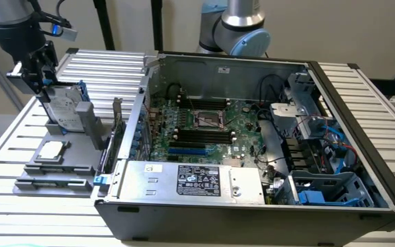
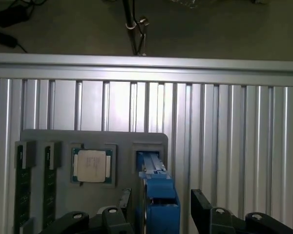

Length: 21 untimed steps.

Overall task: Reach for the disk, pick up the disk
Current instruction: 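Pick up the disk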

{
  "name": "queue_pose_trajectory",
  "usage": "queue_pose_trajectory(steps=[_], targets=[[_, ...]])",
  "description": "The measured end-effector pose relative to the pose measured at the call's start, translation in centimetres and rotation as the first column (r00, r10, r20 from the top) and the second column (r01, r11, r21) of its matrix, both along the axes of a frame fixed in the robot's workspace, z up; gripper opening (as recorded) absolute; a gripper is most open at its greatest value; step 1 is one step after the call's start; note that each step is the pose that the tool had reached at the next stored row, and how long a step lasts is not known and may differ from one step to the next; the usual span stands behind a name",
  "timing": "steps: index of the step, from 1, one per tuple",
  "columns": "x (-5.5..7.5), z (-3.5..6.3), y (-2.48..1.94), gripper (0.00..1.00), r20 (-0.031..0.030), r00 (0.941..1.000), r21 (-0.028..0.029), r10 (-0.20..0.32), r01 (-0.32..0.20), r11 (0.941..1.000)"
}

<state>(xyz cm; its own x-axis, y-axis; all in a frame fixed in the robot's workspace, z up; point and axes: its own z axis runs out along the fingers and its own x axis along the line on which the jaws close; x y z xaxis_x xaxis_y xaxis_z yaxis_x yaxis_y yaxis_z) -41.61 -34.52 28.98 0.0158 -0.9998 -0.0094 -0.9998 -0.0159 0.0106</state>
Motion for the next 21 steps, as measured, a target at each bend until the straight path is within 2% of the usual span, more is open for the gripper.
queue_pose_trajectory(steps=[3, 4, 6, 7, 21], targets=[[-0.03, 0.0, -0.01, 0.58, -0.0001, 1.0, 0.0008, 0.001, -0.001, 1.0], [-0.05, -0.01, -0.01, 0.51, 0.0, 1.0, 0.0008, 0.001, -0.001, 1.0], [-0.09, -0.01, -0.01, 0.51, 0.0, 1.0, 0.0008, 0.001, -0.001, 1.0], [-0.12, 0.0, -0.01, 0.44, -0.0001, 1.0, 0.0008, 0.001, -0.001, 1.0], [-0.26, -0.11, -0.01, 0.44, -0.0001, 1.0, 0.0008, 0.001, -0.001, 1.0]])
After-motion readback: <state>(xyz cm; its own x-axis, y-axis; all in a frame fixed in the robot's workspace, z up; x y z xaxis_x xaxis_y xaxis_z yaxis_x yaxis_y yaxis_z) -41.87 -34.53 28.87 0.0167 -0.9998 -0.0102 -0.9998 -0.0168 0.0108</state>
